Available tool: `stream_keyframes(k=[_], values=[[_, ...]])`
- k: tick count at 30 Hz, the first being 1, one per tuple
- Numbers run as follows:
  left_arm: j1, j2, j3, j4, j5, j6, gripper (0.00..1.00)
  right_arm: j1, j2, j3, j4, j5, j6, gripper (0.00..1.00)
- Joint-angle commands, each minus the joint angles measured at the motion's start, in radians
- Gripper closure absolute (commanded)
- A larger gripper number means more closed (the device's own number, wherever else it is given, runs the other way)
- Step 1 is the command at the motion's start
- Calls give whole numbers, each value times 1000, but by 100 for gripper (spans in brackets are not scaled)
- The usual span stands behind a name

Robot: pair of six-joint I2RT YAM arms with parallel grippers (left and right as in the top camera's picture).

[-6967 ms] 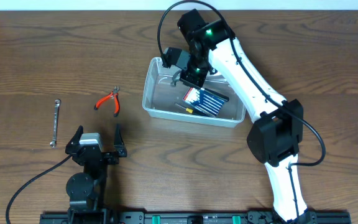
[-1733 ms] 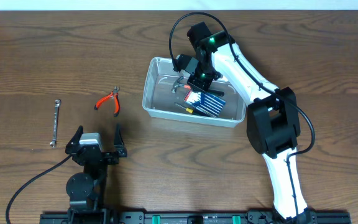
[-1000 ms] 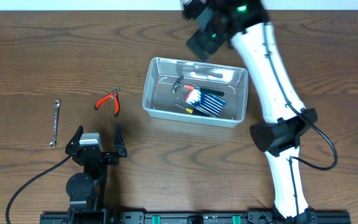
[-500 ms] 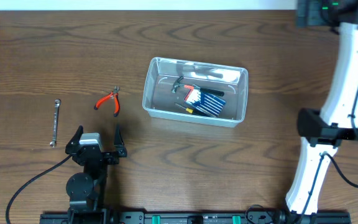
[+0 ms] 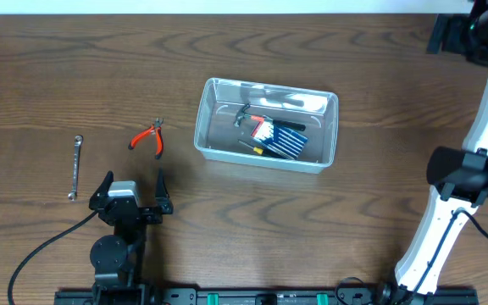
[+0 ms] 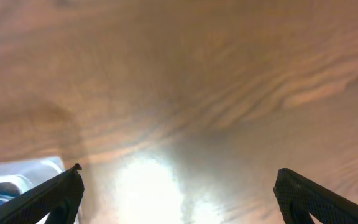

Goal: Pack container

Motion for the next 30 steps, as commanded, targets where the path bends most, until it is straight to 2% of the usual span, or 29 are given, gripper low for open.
stream_keyframes(k=[1,15,19,21,24,28,30], values=[[3,-5,-15,-38,6,-6,2,-22,-18,-61,3,-16,24,1],[3,-5,-15,-34,11,-11,2,-33,-16,-169,109,24,24,1],[3,-5,-6,-16,114,-97,2,-33,-16,-196,109,24,24,1],[3,-5,14,-19,192,-111,2,-33,-16,-196,110,24,23,1],[3,16,62,-35,228,-111,2,-33,-16,-196,110,24,23,1],[5,124,246,-186,207,-43,2,-33,-16,-196,110,24,23,1],[5,230,401,-328,138,6,2,-33,-16,-196,110,24,23,1]])
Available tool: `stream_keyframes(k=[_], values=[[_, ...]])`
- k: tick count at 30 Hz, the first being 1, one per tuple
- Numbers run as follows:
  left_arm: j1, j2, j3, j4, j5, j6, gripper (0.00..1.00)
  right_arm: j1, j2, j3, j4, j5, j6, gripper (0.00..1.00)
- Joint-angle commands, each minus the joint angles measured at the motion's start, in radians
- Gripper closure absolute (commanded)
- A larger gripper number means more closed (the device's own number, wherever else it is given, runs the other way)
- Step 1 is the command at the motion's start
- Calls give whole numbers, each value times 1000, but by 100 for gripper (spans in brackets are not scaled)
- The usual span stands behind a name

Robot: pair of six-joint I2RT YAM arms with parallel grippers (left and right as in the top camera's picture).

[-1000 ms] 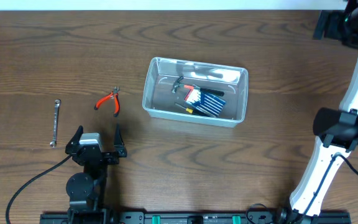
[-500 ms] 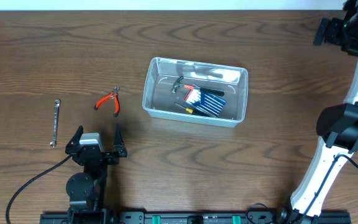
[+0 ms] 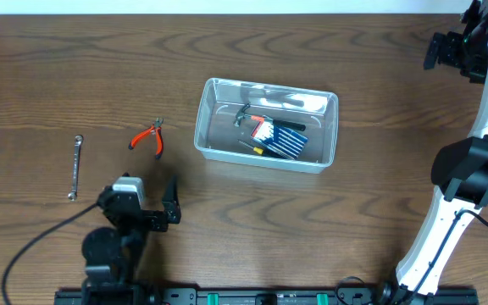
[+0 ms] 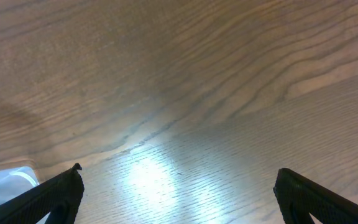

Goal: Pack container

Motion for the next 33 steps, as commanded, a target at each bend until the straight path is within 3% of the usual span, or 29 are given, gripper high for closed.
stream_keyframes(k=[1,6,10,14,23,28,30,33], values=[[5,152,260,-143,-71,94,2,-3,-16,-3,1,10,15,1],[5,485,735,-530,-250,149,2,-3,-16,-3,1,10,15,1],[5,672,959,-573,-239,162,2,-3,-16,-3,1,10,15,1],[5,811,1037,-537,-240,220,2,-3,-16,-3,1,10,15,1],[66,1318,1358,-745,-240,82,2,-3,-16,-3,1,10,15,1],[81,1469,1372,-769,-188,63,2,-3,-16,-3,1,10,15,1],[81,1514,1372,-795,-98,64,2,-3,-16,-3,1,10,15,1],[77,1569,1372,-849,-42,136,2,-3,-16,-3,1,10,15,1]])
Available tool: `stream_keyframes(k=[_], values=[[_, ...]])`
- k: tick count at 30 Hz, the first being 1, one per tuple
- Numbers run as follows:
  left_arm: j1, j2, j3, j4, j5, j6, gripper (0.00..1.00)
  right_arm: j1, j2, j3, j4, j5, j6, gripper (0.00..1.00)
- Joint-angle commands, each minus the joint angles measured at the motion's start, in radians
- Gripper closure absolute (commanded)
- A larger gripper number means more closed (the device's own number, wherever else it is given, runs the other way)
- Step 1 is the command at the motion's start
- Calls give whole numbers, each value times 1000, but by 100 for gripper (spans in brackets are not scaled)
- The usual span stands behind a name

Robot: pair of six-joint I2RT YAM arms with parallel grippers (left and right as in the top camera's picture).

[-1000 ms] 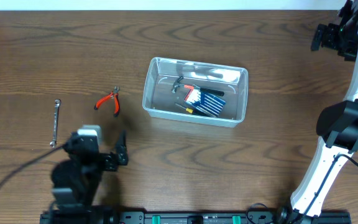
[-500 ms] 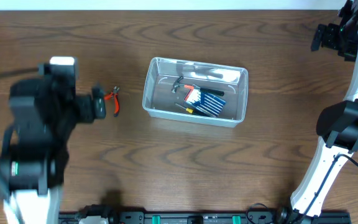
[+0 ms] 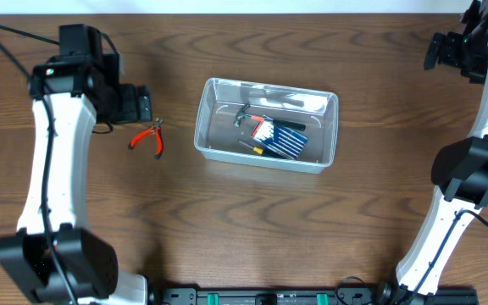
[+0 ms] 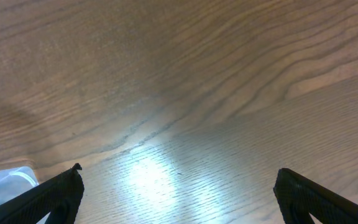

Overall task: Pack container
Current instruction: 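Lower the left gripper over the red-and-black pliers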

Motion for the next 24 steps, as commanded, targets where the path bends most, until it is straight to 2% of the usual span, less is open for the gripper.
stream_keyframes(k=[1,4,9,12,16,24], values=[[-3,49,24,-49,87,66,2,-3,-16,-2,0,10,16,1],[-8,102,24,-79,87,129,2,-3,-16,-2,0,10,15,1],[-7,173,24,-21,83,133,2,-3,-16,-2,0,10,15,1],[-7,203,24,9,84,97,2,-3,-16,-2,0,10,16,1],[-7,219,24,3,84,-13,2,-3,-16,-2,0,10,16,1],[-35,227,21,1,90,-12,2,-3,-16,-2,0,10,16,1]])
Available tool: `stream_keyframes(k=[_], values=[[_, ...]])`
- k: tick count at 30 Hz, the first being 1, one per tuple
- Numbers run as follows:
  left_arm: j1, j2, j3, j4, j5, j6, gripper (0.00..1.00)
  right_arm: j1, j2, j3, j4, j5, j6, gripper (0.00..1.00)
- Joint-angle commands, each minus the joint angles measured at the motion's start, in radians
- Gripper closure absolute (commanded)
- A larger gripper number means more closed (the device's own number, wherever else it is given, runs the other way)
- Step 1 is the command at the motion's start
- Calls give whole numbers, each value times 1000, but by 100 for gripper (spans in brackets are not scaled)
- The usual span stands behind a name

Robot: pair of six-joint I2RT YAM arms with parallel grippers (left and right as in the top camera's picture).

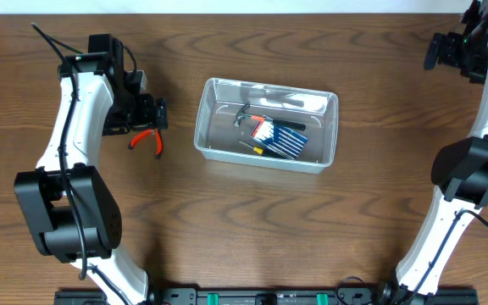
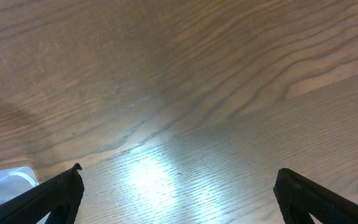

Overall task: Pack container
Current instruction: 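Lower the left gripper over the red-and-black pliers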

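A clear plastic container (image 1: 203, 127) sits mid-table, holding a small hammer, a blue box and other tools. Orange-handled pliers (image 1: 147, 139) lie on the wood to its left. My left gripper (image 1: 149, 113) hovers just above the pliers' far end, its fingers apart and nothing between them. My right gripper (image 1: 444, 51) is raised at the far right corner; in the right wrist view it (image 2: 179, 170) stands wide open over bare wood, with a corner of the container (image 2: 5, 178) at the lower left.
The left arm (image 1: 74, 127) stretches along the left side of the table and covers the wood beneath it. The right arm's white link (image 1: 447, 212) stands at the right edge. The table's far edge runs just behind both grippers.
My left gripper has moved a little right and nearer, from beside the pliers' far end to just over them. The pliers, the container and the right arm have not moved.
The left arm was folded low at the front left, gripper open, with a wrench and the pliers lying beyond it. It then turned slightly in place. By 0.8 s ago it had reached out near the pliers, and now it hovers over them. The right gripper stayed open.
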Motion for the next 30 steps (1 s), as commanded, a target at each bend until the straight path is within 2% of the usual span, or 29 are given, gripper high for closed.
stream_keyframes(k=[1,6,22,30], values=[[-29,16,20,-4,8,-8,2,-3,-16,-2,1,10,15,1],[-77,64,20,-9,-65,-9,2,-3,-16,-2,1,10,16,1],[-71,206,20,-3,-61,-29,2,-3,-16,-2,1,10,16,1],[-71,215,20,54,-34,-27,2,-3,-16,-2,1,10,15,1]])
